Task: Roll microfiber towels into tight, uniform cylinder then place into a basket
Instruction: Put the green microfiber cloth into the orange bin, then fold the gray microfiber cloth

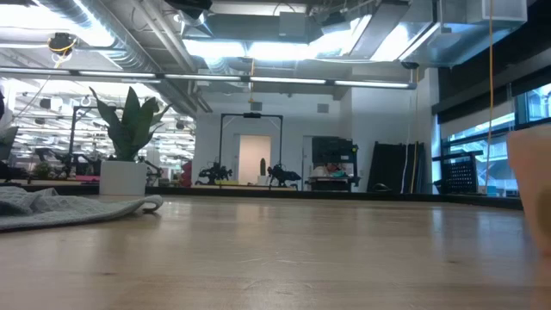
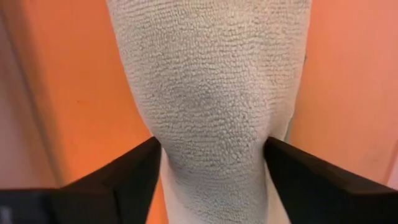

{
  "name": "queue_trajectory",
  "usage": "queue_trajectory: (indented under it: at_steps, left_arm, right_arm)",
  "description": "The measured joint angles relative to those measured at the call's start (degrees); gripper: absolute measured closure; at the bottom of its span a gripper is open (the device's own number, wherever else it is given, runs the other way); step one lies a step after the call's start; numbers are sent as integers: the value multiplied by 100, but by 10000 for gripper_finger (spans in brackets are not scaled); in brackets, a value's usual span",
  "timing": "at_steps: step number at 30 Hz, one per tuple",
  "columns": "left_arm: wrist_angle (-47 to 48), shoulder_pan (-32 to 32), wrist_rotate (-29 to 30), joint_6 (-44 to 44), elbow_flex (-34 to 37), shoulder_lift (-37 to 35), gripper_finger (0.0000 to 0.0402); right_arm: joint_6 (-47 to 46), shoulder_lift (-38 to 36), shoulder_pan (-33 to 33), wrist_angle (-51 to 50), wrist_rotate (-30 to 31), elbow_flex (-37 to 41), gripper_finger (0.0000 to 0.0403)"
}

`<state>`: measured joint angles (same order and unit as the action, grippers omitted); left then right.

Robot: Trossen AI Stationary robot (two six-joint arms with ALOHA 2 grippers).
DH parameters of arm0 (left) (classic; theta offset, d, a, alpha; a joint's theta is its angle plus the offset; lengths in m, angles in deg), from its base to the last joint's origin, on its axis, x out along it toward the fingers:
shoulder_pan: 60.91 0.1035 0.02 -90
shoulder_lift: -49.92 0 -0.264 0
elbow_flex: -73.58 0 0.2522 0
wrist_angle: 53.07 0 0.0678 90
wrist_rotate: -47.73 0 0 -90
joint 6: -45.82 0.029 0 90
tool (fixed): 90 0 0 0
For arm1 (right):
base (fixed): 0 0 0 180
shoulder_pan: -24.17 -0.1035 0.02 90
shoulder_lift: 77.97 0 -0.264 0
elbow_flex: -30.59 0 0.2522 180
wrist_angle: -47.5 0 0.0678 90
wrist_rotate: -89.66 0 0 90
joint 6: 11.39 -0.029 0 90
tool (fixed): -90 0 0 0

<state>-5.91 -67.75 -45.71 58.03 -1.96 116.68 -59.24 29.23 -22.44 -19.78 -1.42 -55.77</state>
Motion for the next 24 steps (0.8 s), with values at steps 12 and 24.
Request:
queue_trajectory:
  at_steps: [12,24]
  left_arm:
    - [1,-1,0,0,0,0,334]
    - [-1,-1,0,0,0,0,334]
  right_arm:
    - [17,-72,-1,13,-201,-8,52]
    - [10,-287,-22,-699,-158,-660,52]
